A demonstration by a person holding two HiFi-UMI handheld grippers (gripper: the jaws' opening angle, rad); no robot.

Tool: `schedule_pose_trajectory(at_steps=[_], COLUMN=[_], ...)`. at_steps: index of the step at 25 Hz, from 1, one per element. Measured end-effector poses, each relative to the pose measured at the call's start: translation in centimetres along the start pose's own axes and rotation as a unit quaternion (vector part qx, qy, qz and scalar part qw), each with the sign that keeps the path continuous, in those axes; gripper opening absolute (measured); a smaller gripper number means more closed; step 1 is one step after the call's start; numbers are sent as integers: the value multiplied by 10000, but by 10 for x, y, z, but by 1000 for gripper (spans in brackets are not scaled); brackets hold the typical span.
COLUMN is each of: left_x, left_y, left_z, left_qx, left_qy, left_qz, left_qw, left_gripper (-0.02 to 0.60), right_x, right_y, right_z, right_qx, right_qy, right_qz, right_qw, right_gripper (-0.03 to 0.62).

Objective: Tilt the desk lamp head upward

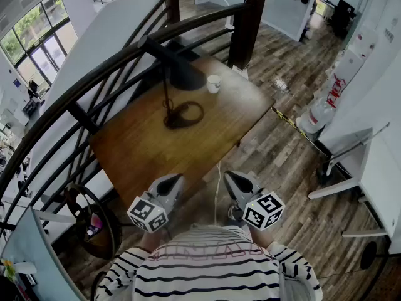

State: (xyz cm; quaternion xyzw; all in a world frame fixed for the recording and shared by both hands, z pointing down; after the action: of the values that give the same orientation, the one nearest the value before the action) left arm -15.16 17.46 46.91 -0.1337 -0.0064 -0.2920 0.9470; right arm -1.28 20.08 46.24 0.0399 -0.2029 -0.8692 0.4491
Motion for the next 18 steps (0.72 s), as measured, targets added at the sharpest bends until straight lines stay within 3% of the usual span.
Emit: schedule_pose_trajectory(at_steps=[11, 15, 18], left_x=[18, 40, 66], left_y=[-5, -11, -18], left_z=[10, 5, 1], left_qx=[-83, 39, 110], left_qy=[14, 103, 123], left_qz=[-15, -292, -561], left_qw=[10000, 9995, 9983], left_gripper=[2, 3, 3], right_x=[7, 18, 28], right_y=[26, 57, 78], right_z=[-13, -22, -31], right_qx=[38, 165, 144], right_qy=[255, 153, 39], right_qz=[-63, -99, -297], right_qw=[9996, 9997, 9994], right_gripper=[0, 2, 109])
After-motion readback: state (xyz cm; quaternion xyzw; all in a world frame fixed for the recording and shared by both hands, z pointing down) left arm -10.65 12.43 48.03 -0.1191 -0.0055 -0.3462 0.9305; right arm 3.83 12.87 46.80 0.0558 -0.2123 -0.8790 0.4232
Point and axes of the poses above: the fingertips, and each gripper's own axes: x forward along the fingers, y to its right, z out of its underside, the point moved 1 cm from there along -x, backward along the fingers, and after that the axes turned 2 degrees about -z, right-handed, at the moved point
